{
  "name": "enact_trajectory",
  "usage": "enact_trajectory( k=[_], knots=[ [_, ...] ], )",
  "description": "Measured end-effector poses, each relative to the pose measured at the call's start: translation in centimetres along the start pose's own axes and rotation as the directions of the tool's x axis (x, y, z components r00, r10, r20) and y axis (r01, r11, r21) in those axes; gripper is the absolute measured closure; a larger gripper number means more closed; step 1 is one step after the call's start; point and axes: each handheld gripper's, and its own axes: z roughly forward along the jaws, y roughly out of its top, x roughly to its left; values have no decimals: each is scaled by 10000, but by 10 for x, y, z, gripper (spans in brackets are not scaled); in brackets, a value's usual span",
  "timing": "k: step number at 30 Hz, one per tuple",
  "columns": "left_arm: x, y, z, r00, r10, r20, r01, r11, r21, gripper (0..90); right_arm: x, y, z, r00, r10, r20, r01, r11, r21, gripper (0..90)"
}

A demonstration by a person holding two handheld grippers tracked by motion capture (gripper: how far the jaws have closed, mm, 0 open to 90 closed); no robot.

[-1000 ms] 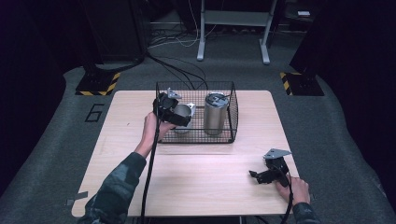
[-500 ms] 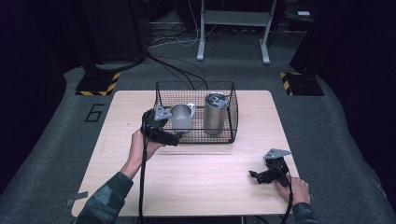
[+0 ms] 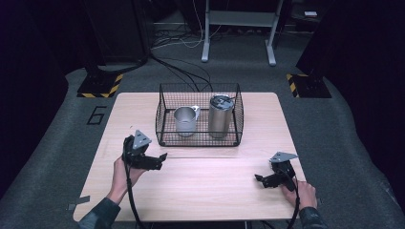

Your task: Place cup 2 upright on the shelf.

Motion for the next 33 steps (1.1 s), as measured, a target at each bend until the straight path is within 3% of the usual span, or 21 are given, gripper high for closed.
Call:
enact_trajectory(
  k=[8,10,13,19,23,24,25,27,30,31,33],
  knots=[
    [14,-44,-4,9946,-969,-374,979,9948,278,7,0,0,0,10000,10,6,-10,10000,-7,0],
    [17,-54,-3,9920,-1068,-670,1099,9929,445,1,0,0,0,10000,4,-27,-4,10000,22,0],
    [25,-71,0,9831,-1323,-1262,1410,9880,630,0,0,0,-1,10000,-3,-57,3,10000,76,0],
    [44,-102,5,9635,-2081,-1682,2239,9713,808,0,0,0,0,10000,-4,-53,4,10000,72,0],
    [55,-119,7,9510,-2447,-1888,2658,9593,955,0,0,0,0,10000,-7,-56,7,10000,73,0],
    [56,-121,6,9506,-2483,-1862,2706,9569,1055,0,0,0,0,10000,15,-53,-15,10000,68,0],
    [57,-125,7,9454,-2608,-1957,2827,9546,939,0,0,0,0,10000,5,-48,-4,10000,71,0],
    [60,-131,7,9413,-2705,-2020,2941,9509,970,0,0,0,0,10000,14,-50,-14,10000,65,0],
    [63,-136,8,9411,-2711,-2022,2944,9509,952,0,0,0,0,10000,7,-45,-7,10000,50,0],
    [63,-139,9,9430,-2731,-1903,2948,9507,964,0,0,0,-1,10000,-7,-56,7,10000,74,0],
    [65,-140,9,9505,-2506,-1836,2718,9571,1008,0,0,0,0,10000,10,-52,-10,10000,71,0]
  ],
)
